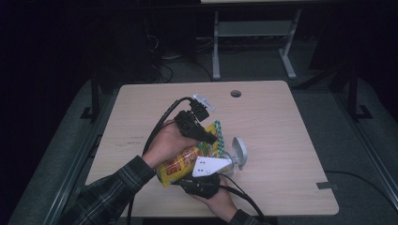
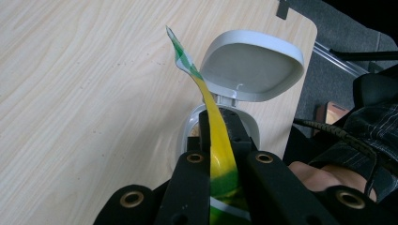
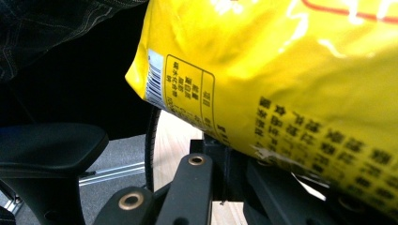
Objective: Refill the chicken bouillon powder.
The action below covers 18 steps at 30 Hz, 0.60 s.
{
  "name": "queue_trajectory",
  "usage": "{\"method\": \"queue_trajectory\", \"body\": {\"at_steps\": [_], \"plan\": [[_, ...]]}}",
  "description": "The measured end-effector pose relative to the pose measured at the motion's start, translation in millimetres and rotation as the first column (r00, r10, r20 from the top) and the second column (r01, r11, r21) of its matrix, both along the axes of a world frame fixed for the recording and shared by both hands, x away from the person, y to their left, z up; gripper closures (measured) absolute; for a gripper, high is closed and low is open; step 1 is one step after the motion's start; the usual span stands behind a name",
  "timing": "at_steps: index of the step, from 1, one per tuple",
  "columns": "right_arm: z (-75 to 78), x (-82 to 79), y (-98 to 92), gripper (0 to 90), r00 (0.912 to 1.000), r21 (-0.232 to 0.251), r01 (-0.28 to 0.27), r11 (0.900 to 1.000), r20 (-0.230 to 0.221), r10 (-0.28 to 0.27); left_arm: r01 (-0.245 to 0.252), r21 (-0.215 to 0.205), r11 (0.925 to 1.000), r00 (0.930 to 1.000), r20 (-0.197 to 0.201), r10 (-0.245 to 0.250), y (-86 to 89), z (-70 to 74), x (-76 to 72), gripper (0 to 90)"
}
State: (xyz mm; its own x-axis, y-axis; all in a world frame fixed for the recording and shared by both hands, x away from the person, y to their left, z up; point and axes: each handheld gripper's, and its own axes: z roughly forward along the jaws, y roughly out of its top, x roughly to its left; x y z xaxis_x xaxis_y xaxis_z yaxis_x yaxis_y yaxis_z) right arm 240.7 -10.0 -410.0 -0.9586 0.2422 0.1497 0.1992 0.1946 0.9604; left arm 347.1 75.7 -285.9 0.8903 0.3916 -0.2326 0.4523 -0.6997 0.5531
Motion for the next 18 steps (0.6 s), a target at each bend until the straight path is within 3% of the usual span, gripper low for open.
{"method": "queue_trajectory", "body": {"at_steps": [18], "plan": [[-0.2,-0.5,0.2,90.0,1.0000,0.002,-0.001,1.000,0.003,0.001,-0.002,0.003,1.0000,1.0000,-0.004,0.002,-1.1,-0.6,0.0,89.8]]}}
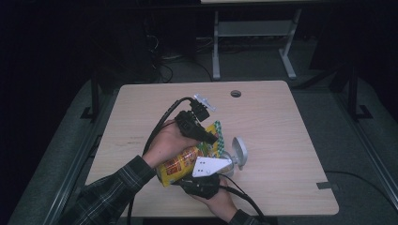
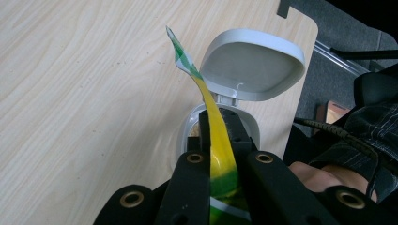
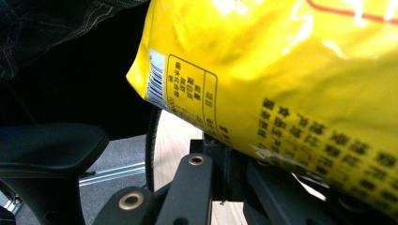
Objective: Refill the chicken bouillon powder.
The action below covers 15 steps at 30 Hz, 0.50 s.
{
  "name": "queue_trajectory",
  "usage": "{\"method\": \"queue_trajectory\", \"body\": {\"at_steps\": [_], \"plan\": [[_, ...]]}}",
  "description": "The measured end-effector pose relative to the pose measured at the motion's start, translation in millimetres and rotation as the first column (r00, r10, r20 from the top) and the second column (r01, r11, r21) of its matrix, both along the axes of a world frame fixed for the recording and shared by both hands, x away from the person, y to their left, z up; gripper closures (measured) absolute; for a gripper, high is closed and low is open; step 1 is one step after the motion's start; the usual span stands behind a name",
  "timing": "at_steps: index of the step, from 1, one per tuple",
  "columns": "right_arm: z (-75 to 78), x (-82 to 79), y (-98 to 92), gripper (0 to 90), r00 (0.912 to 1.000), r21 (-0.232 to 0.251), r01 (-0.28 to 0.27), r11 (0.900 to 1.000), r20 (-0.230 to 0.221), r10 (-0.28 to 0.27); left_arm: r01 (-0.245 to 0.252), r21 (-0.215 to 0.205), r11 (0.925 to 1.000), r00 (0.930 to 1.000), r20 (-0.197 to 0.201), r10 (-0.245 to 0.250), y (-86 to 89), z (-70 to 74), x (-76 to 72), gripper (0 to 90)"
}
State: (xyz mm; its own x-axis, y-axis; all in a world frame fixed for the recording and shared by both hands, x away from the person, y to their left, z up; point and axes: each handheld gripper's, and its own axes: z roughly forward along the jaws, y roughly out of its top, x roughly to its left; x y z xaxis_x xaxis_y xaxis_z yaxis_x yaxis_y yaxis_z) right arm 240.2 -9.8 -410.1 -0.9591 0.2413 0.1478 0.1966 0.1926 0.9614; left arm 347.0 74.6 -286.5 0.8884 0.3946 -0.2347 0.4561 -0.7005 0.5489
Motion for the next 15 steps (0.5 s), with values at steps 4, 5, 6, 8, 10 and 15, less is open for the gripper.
{"method": "queue_trajectory", "body": {"at_steps": [4,5,6,8,10,15], "plan": [[-0.1,-0.1,0.2,90.0,1.0000,0.001,0.000,1.000,-0.001,0.000,-0.001,0.006,1.0000,1.0000,-0.004,0.002,-0.2,0.0,0.5,89.8],[0.0,-0.1,0.2,90.0,1.0000,0.002,0.000,1.000,-0.001,0.000,-0.002,0.005,1.0000,1.0000,-0.004,0.002,-0.4,0.0,0.4,89.8],[0.0,-0.2,0.1,90.0,1.0000,0.002,0.000,1.000,-0.002,0.000,-0.002,0.005,1.0000,1.0000,-0.005,0.002,-0.6,0.1,0.3,89.8],[0.2,-0.3,-0.2,90.0,1.0000,0.003,0.000,1.000,-0.001,0.000,0.000,0.007,1.0000,1.0000,-0.004,0.000,-1.1,0.4,0.4,89.8],[0.4,-0.4,-0.3,90.0,1.0000,0.004,0.001,1.000,-0.001,-0.001,0.001,0.009,1.0000,1.0000,-0.005,-0.001,-1.3,0.8,0.5,89.8],[0.8,-0.6,-0.6,90.0,1.0000,0.008,0.002,1.000,-0.003,-0.002,-0.001,0.011,0.9999,1.0000,-0.009,0.001,-2.0,0.9,0.8,89.9]]}}
